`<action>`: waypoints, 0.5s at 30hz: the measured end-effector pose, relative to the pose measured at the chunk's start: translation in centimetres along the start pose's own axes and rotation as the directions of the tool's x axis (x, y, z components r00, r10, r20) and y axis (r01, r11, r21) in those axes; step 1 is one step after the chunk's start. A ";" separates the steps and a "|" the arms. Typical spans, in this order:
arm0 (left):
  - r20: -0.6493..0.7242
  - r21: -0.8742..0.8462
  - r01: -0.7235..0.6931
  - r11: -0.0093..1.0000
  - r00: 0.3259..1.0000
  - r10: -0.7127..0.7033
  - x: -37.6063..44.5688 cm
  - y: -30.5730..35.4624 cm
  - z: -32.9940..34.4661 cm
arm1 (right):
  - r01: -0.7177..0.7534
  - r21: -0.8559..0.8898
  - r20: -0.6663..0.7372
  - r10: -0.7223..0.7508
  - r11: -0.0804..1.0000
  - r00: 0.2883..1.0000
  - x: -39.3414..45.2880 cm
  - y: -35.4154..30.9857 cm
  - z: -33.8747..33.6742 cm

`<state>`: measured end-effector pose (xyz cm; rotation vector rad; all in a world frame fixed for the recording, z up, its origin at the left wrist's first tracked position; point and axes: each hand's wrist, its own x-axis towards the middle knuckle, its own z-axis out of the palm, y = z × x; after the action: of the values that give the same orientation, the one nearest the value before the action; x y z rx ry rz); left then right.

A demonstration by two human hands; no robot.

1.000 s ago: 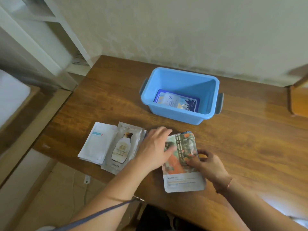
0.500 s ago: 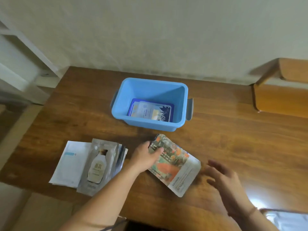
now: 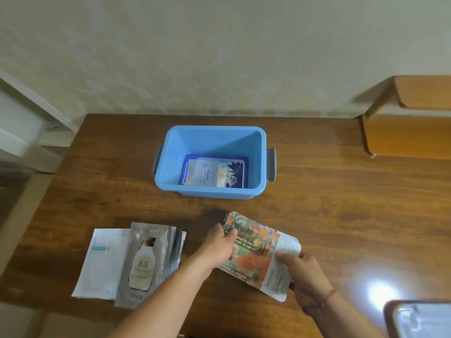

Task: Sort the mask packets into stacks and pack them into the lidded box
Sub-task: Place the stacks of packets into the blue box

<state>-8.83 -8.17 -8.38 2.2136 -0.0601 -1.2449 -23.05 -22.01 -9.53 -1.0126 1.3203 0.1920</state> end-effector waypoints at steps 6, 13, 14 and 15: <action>0.092 -0.125 -0.074 0.989 0.992 0.085 -0.8 0.3 -0.6 | 0.020 0.019 -0.017 -0.020 1.000 1.000 0.2 0.5 -0.1; 0.065 -0.133 -0.335 0.933 0.936 0.345 -0.8 -2.1 -0.2 | 0.226 -0.299 -0.144 -0.278 0.927 0.950 0.4 3.0 -0.9; 0.039 -0.158 -0.368 0.916 0.925 0.378 -0.8 -2.7 0.0 | 0.276 -0.328 -0.153 -0.339 0.903 0.928 0.2 3.1 -1.1; -0.002 -0.199 -0.402 0.894 0.912 0.410 -1.0 -3.2 0.2 | 0.331 -0.321 -0.158 -0.395 0.887 0.905 -0.4 3.1 -1.1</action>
<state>-10.33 -5.35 -9.39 1.8807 -0.3822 -1.0122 -25.91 -20.80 -10.67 -1.5499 1.2926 -0.0192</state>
